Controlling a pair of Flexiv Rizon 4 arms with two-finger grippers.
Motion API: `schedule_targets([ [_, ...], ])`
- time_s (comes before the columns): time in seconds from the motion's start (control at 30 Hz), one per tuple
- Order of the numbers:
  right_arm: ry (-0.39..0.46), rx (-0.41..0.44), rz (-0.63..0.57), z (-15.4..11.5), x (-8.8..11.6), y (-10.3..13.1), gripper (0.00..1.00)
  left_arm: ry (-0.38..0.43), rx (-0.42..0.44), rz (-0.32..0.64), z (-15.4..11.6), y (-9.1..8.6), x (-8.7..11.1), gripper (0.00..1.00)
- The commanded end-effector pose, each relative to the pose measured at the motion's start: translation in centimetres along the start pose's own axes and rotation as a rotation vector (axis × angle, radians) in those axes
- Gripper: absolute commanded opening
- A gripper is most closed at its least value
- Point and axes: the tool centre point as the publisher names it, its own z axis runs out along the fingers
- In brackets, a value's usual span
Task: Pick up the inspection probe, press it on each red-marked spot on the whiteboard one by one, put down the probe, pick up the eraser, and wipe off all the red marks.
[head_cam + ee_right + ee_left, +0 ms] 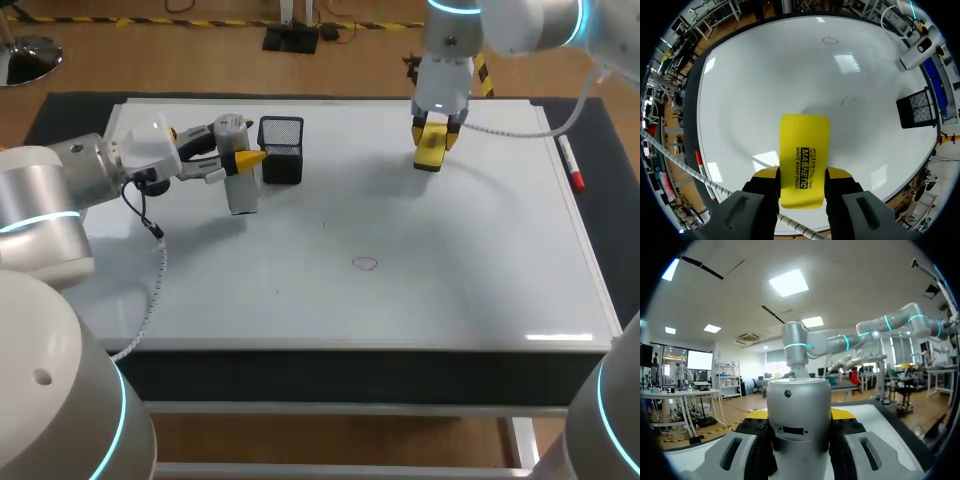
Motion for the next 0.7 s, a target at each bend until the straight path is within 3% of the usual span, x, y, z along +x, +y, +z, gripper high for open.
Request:
schedule_targets([
  [0.03,0.004,0.000,-0.002,-0.2,0.0,-0.1,0.00,-0.001,0.002,0.001,0.0,0.0,0.0,0.00],
  [0.17,0.004,0.000,-0.002,-0.2,0.0,-0.1,0.00,-0.001,0.002,0.001,0.0,0.0,0.0,0.00],
  [0.23,0.004,0.000,-0.002,-0.2,0.0,-0.1,0.00,0.024,0.000,0.001,1.2,0.0,0.6,0.00],
  [0.7,0.004,0.000,-0.002,-0.2,0.0,-0.1,0.00,0.175,0.024,-0.079,8.7,0.3,8.4,0.00],
])
